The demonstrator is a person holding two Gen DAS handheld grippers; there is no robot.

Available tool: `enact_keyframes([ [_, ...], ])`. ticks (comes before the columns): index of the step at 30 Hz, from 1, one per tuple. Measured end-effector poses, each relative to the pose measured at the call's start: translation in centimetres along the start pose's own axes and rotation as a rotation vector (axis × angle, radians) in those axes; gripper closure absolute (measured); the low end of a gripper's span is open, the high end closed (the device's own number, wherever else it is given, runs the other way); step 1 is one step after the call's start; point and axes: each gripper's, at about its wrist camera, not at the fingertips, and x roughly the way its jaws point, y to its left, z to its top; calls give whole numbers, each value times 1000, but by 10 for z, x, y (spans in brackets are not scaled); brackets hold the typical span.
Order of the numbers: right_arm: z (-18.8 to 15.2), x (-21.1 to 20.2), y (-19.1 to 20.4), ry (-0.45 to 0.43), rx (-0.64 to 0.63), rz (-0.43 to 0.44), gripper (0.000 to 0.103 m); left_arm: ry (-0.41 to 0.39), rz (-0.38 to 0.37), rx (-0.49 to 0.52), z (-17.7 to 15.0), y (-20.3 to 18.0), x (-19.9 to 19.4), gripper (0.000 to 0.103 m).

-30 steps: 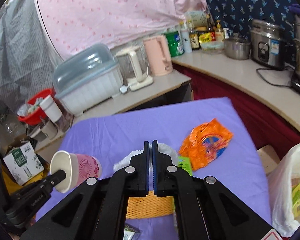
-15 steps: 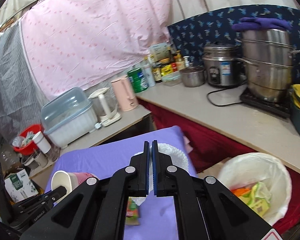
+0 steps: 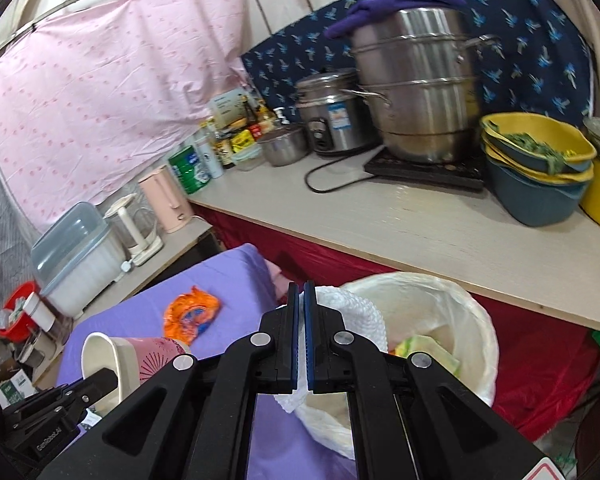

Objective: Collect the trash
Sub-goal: 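Carry the paper cup and wipe over the white trash bin, then open both grippers to drop the cup and wipe into the bin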

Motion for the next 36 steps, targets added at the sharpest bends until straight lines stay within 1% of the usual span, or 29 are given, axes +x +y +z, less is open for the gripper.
enact_keyframes([
  [6,-10,7,-40,19,49,-29,100,32,-40,45,1,-37,23,100],
  [15,-26,29,-82,68,105,-57,100,96,-77,93,-3,-80,63,100],
  [23,-34,35,-108,90,141,-75,99,134,-79,109,-7,-97,90,99],
  [26,-34,34,-113,81,158,-82,94,140,-72,108,-8,-102,96,98],
  [28,-34,32,-116,77,171,-84,90,148,-67,102,-8,-103,100,91],
  [29,-33,30,-117,73,176,-85,88,153,-65,92,-8,-103,102,81],
  [30,-33,29,-118,70,180,-85,84,150,-64,86,-7,-103,102,72],
  [33,-31,22,-118,51,183,-88,75,134,-52,83,-7,-103,101,65],
  [36,-29,15,-114,33,175,-94,71,130,-48,78,-6,-102,98,61],
])
